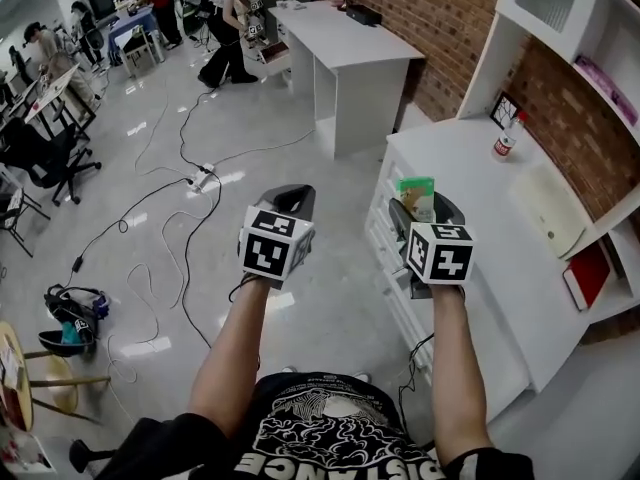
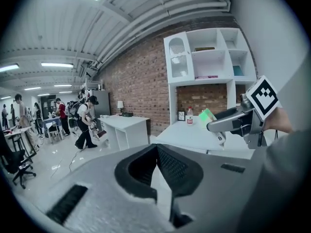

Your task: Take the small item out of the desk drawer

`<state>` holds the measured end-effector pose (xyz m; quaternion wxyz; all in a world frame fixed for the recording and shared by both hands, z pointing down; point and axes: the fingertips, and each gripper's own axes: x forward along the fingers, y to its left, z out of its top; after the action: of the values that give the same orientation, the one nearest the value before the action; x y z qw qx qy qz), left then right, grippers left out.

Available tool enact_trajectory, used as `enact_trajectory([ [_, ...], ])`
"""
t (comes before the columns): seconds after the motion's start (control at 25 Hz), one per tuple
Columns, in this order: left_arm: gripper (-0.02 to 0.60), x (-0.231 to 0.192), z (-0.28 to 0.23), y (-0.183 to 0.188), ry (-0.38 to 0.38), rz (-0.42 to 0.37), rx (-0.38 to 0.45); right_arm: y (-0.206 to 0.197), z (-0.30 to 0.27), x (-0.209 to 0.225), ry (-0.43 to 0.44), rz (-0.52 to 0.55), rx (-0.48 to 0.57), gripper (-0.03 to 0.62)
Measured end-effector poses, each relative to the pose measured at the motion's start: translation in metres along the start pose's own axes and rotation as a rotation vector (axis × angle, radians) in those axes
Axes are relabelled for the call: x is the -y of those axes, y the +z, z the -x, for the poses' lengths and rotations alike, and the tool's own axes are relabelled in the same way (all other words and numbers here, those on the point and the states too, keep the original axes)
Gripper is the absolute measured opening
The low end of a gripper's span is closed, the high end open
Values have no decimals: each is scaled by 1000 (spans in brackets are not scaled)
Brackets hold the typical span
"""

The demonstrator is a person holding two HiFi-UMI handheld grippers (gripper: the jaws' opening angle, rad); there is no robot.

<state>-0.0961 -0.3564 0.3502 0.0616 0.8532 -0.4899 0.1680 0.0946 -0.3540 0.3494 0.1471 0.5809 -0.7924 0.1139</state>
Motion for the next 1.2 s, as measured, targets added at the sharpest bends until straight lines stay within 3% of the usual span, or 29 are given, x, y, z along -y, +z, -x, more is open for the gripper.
enact_trajectory([
  [0.36, 9, -34, 40, 3, 90, 22, 29, 35, 7, -44, 73, 33, 100, 350],
  [0.64, 9, -49, 54, 4, 132, 7, 44, 46, 14, -59, 78, 56, 145, 350],
  [1.2, 9, -36, 53, 7, 107, 10, 43, 50, 26, -57, 61, 61, 164, 350],
])
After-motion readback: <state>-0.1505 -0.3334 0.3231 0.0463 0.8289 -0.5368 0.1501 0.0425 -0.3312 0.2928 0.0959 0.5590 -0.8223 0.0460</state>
